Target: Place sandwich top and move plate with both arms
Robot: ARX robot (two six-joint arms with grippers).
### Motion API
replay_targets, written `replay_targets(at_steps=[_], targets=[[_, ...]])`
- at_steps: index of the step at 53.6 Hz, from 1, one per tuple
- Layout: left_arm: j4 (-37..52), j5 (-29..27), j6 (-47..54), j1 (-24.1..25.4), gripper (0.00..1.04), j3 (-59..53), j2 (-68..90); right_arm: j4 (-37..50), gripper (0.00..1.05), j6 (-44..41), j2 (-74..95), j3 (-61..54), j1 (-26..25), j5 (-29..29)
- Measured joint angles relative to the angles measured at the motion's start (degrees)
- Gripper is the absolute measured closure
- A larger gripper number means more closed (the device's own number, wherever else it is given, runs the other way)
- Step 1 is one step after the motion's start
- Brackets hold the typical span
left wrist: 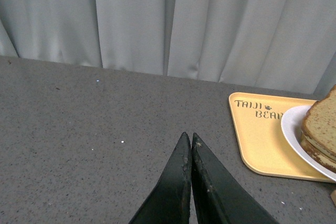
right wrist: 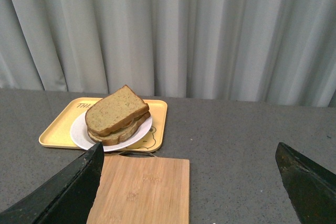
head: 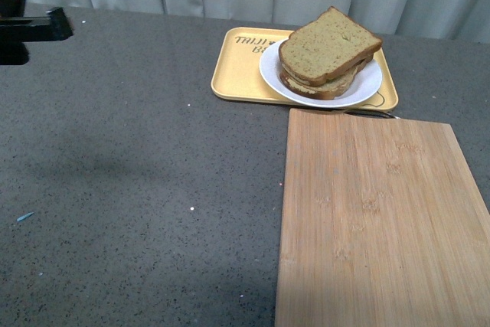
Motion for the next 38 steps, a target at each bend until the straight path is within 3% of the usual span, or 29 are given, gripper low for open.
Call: replay_targets(at_steps=[28,32,38], targets=[[-10.32,5.53,0.79,5.40,1.01,-16.13,-26.45,0.00,0.09,0.00,0.00,0.00,0.00,0.00],[-16.66,8.98,0.96,7.78,1.01,-17.00,-32.76,0.00,0.09,0.00,0.00,0.00,0.00,-0.02],[-24.04,9.46,0.94,9.86,1.01,-18.05,-42.45,0.00,0.09,0.00,0.00,0.00,0.02,0.00]])
